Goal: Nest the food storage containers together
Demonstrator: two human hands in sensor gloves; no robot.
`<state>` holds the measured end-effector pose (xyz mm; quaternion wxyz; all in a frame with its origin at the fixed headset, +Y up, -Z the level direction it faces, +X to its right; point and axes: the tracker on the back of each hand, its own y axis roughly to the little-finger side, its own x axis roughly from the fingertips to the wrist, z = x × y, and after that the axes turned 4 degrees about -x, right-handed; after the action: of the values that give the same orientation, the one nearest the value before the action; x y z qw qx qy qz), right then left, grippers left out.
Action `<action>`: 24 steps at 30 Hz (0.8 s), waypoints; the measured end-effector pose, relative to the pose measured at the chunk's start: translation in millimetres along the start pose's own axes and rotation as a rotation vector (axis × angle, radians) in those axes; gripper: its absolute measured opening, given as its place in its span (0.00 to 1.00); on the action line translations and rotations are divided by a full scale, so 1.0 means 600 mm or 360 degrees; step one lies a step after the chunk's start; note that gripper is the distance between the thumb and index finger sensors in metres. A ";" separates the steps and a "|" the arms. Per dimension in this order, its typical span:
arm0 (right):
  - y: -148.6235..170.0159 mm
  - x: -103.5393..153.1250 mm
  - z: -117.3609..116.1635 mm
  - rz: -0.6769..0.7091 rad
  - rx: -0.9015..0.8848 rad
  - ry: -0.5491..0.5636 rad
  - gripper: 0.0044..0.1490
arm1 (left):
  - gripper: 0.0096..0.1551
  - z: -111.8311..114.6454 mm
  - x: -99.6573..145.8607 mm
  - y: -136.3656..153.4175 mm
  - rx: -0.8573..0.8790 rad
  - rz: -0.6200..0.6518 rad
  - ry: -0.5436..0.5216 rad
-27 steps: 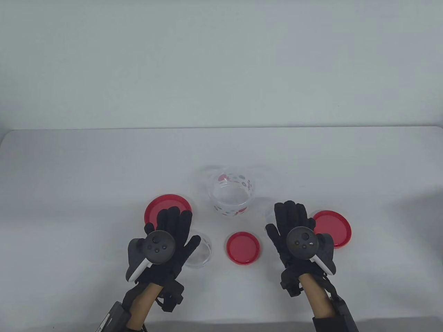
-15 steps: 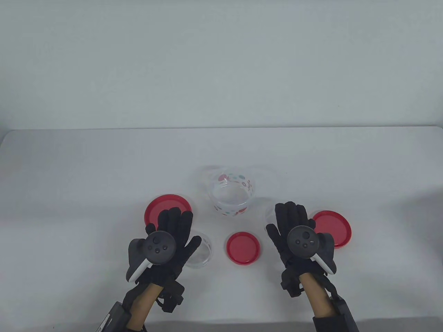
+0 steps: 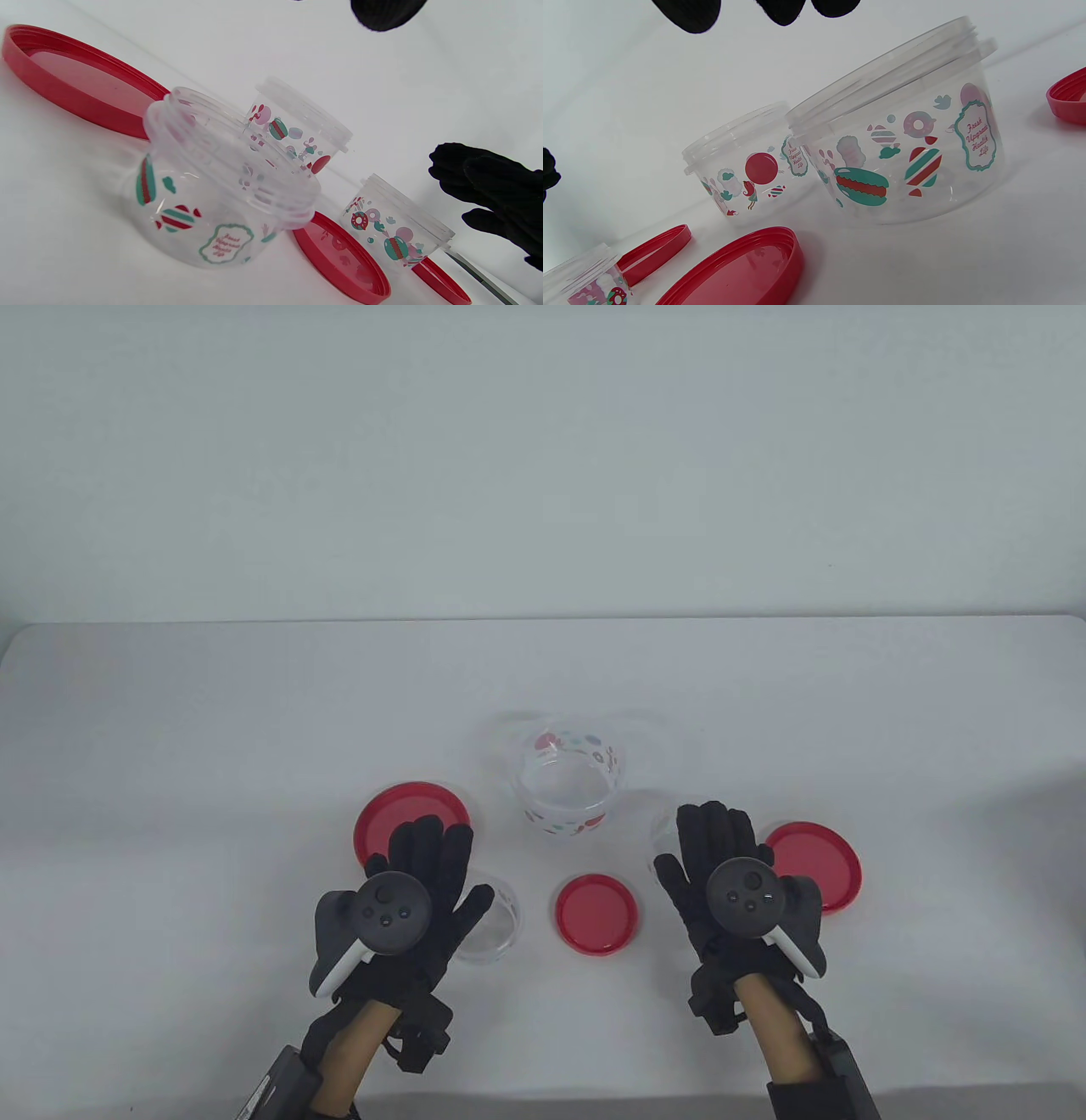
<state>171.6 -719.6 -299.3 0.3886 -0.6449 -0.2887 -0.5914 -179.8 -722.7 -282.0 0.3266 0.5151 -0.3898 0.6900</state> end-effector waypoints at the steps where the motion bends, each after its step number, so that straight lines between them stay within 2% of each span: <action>1: 0.000 0.000 0.000 0.0000 -0.0001 -0.0001 0.43 | 0.43 0.000 0.000 0.000 -0.0003 -0.0009 0.0001; 8: 0.002 -0.001 0.002 -0.0010 -0.0029 0.0002 0.43 | 0.43 0.003 -0.002 0.008 -0.0084 -0.0152 0.0014; 12: 0.003 -0.001 0.003 -0.0017 -0.0040 0.0002 0.43 | 0.42 0.013 -0.005 0.014 -0.0084 -0.0276 0.0103; 17: 0.005 -0.001 0.003 -0.0022 -0.0052 -0.0001 0.43 | 0.40 0.025 -0.011 0.019 -0.0210 -0.0394 0.0179; 24: 0.006 -0.001 0.004 -0.0025 -0.0067 -0.0002 0.43 | 0.36 0.046 -0.019 0.027 -0.0212 -0.0495 0.0307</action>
<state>175.7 -719.3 -300.4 0.3699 -0.6511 -0.2815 -0.5999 -178.2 -755.4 -291.5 0.4984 0.4779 -0.3172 0.6501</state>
